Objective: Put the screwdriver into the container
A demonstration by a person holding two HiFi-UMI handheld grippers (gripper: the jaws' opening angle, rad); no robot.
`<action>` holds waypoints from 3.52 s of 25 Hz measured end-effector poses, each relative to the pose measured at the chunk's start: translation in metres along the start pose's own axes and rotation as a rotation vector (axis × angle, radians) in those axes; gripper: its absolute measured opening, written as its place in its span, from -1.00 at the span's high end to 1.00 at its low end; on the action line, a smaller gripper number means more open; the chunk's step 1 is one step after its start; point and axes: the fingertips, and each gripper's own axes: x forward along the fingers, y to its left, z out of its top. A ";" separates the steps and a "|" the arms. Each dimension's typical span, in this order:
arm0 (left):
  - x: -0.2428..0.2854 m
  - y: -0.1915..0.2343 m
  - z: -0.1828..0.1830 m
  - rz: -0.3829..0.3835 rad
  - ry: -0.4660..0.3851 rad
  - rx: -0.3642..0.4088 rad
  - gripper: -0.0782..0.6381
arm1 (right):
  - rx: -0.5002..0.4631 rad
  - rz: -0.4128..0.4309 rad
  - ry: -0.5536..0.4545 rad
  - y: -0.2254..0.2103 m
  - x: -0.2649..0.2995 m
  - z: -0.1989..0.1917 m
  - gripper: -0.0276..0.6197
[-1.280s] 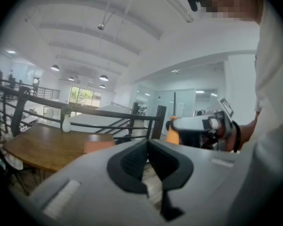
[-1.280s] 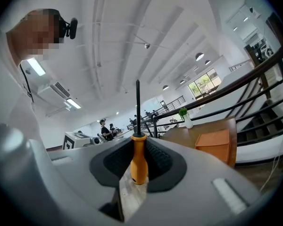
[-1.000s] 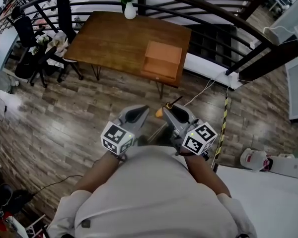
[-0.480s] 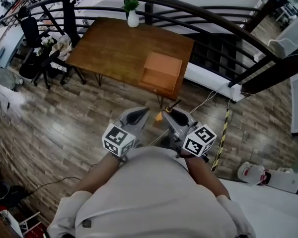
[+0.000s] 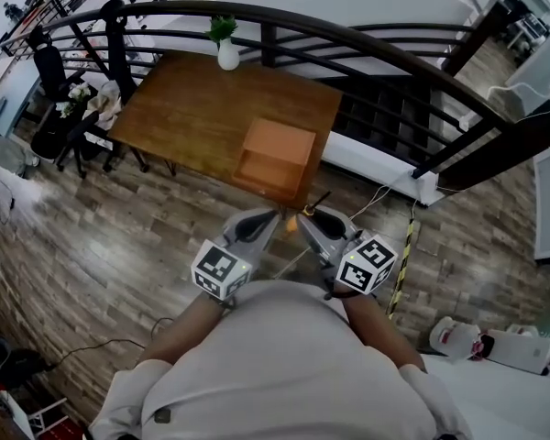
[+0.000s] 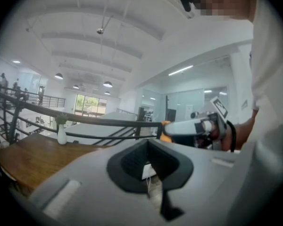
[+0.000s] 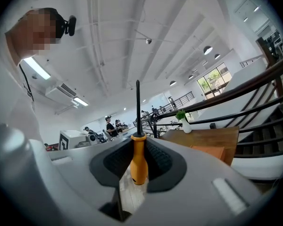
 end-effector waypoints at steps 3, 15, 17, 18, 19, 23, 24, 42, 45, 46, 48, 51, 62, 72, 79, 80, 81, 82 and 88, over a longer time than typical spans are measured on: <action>0.020 0.004 -0.003 0.000 0.010 -0.010 0.77 | 0.012 -0.011 0.014 -0.020 -0.004 0.002 0.66; 0.069 0.062 0.010 -0.066 0.034 0.000 0.77 | -0.039 -0.054 0.027 -0.064 0.042 0.030 0.66; 0.068 0.082 0.013 -0.070 0.032 0.006 0.77 | -0.037 -0.056 0.020 -0.067 0.059 0.036 0.66; 0.068 0.092 0.015 -0.071 0.031 0.008 0.77 | -0.042 -0.058 0.021 -0.069 0.068 0.038 0.66; 0.068 0.101 0.018 -0.073 0.031 0.007 0.77 | -0.045 -0.060 0.022 -0.071 0.078 0.040 0.66; 0.065 0.140 0.027 -0.089 0.035 0.011 0.77 | -0.043 -0.067 0.017 -0.077 0.119 0.050 0.66; 0.063 0.152 0.029 -0.091 0.034 0.014 0.77 | -0.043 -0.067 0.015 -0.077 0.129 0.053 0.66; 0.033 0.288 0.054 -0.165 0.041 0.004 0.77 | -0.021 -0.135 -0.020 -0.082 0.265 0.073 0.66; 0.039 0.290 0.054 -0.175 0.044 0.001 0.77 | -0.024 -0.135 -0.019 -0.085 0.267 0.076 0.66; 0.041 0.290 0.054 -0.178 0.045 0.002 0.77 | -0.023 -0.136 -0.019 -0.087 0.267 0.076 0.66; 0.047 0.293 0.056 -0.178 0.045 0.005 0.77 | -0.018 -0.141 -0.015 -0.095 0.267 0.078 0.66; 0.056 0.300 0.060 -0.159 0.043 0.003 0.77 | -0.015 -0.132 -0.007 -0.108 0.269 0.084 0.66; 0.101 0.300 0.069 -0.074 0.035 -0.006 0.77 | -0.034 -0.046 0.020 -0.149 0.259 0.110 0.66; 0.143 0.287 0.056 0.023 0.040 -0.032 0.77 | -0.034 0.036 0.078 -0.192 0.230 0.106 0.66; 0.162 0.288 0.024 0.072 0.065 -0.095 0.77 | -0.009 0.066 0.168 -0.219 0.223 0.083 0.66; 0.164 0.290 0.021 0.074 0.069 -0.103 0.77 | -0.008 0.065 0.175 -0.223 0.225 0.080 0.66; 0.165 0.290 0.019 0.075 0.074 -0.109 0.77 | -0.007 0.064 0.183 -0.226 0.226 0.077 0.66; 0.165 0.291 0.016 0.076 0.082 -0.110 0.77 | -0.003 0.065 0.193 -0.228 0.228 0.074 0.66; 0.172 0.301 -0.014 0.089 0.148 -0.139 0.77 | 0.036 0.083 0.251 -0.237 0.237 0.052 0.66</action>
